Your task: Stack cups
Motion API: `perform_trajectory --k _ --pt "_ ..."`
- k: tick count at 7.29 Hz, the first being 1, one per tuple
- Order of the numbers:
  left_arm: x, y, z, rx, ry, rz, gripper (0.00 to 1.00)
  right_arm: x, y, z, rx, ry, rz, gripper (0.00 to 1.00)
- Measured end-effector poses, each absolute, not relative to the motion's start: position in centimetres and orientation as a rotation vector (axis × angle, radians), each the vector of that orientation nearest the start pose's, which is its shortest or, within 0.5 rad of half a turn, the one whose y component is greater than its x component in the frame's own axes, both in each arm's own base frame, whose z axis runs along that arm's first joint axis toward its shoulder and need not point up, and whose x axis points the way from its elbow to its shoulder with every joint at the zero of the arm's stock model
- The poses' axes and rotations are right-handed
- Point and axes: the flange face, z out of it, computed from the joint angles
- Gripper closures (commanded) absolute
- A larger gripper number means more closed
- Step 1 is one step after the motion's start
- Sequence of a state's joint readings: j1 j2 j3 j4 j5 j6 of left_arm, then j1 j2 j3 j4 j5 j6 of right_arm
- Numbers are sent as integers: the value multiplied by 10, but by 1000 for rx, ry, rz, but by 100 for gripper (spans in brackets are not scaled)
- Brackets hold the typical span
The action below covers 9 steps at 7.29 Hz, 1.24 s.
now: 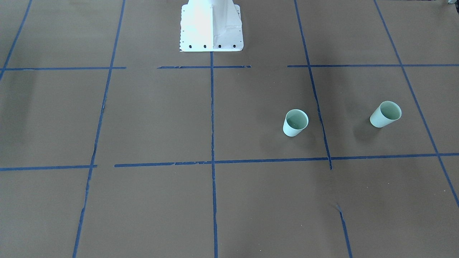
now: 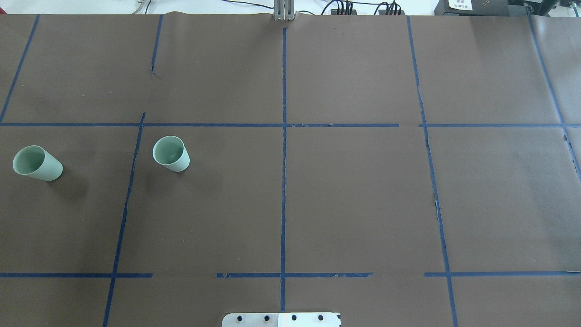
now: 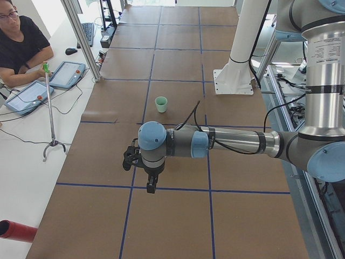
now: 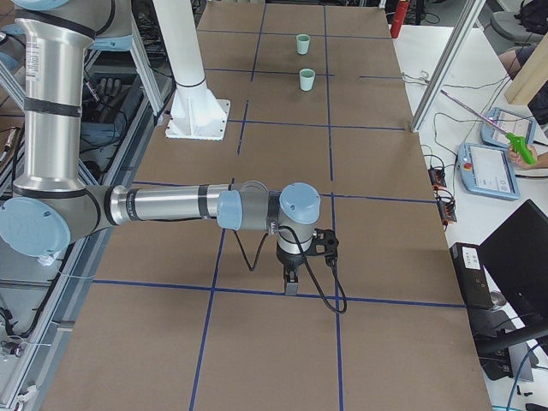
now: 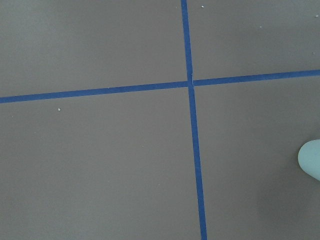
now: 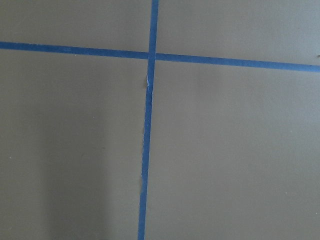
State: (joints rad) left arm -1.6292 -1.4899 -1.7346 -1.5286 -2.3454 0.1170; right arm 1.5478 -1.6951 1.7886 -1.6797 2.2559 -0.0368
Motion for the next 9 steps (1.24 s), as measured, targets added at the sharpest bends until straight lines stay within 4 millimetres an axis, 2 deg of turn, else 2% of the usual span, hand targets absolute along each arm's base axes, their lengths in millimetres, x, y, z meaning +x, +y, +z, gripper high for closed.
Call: perform_trajectory --k 9 --pt "-90 -457 616 144 766 87 0 60 -438 627 -11 -684 -52 0"
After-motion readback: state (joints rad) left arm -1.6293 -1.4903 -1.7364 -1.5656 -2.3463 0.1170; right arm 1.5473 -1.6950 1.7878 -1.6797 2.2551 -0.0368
